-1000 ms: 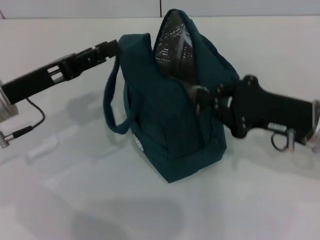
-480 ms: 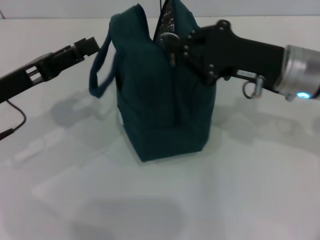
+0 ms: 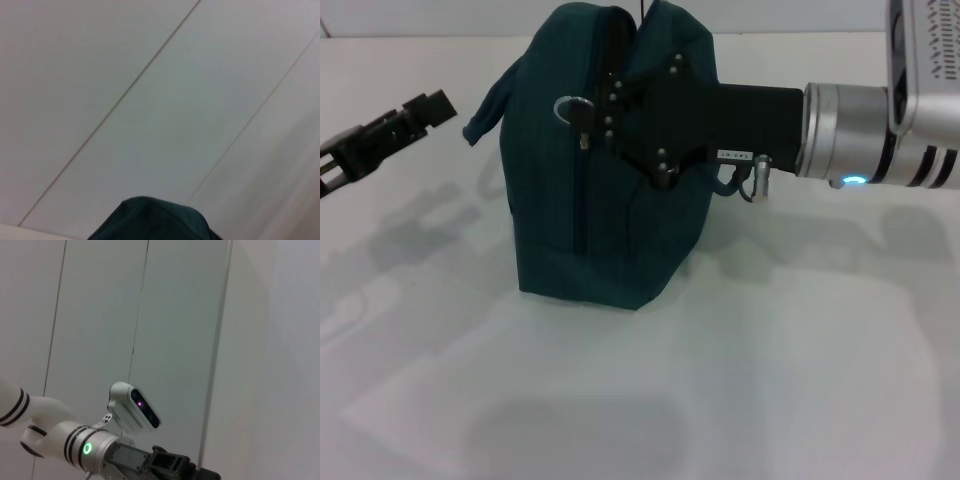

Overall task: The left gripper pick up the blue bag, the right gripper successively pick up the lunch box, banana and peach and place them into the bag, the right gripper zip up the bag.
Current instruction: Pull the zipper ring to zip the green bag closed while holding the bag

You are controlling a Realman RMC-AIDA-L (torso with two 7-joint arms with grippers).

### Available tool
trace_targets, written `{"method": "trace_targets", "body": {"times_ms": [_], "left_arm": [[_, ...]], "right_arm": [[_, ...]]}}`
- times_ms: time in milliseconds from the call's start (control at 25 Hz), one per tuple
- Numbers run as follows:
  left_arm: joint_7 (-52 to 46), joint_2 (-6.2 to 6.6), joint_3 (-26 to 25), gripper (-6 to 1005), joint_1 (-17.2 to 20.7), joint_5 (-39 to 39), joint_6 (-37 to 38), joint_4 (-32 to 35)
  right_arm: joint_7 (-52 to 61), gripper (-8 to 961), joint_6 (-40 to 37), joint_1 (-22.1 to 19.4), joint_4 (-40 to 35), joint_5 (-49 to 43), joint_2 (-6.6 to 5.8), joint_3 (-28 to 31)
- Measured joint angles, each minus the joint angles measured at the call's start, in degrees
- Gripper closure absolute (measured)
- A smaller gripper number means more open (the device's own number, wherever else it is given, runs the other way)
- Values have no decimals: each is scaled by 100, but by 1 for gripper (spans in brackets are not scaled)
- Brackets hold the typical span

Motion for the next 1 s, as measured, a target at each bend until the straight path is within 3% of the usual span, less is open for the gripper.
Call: {"method": "trace_targets", "body": {"times_ms": [480,1000], "left_arm": [[-74,-117,41,123,-234,941,5,153],[-79,-152,44,139,-405,1078,-231,129]], "right_arm": [[-12,925,170,213,-12,18,0,-156],[-16,921,195,219,-13,21,0,-166]]}}
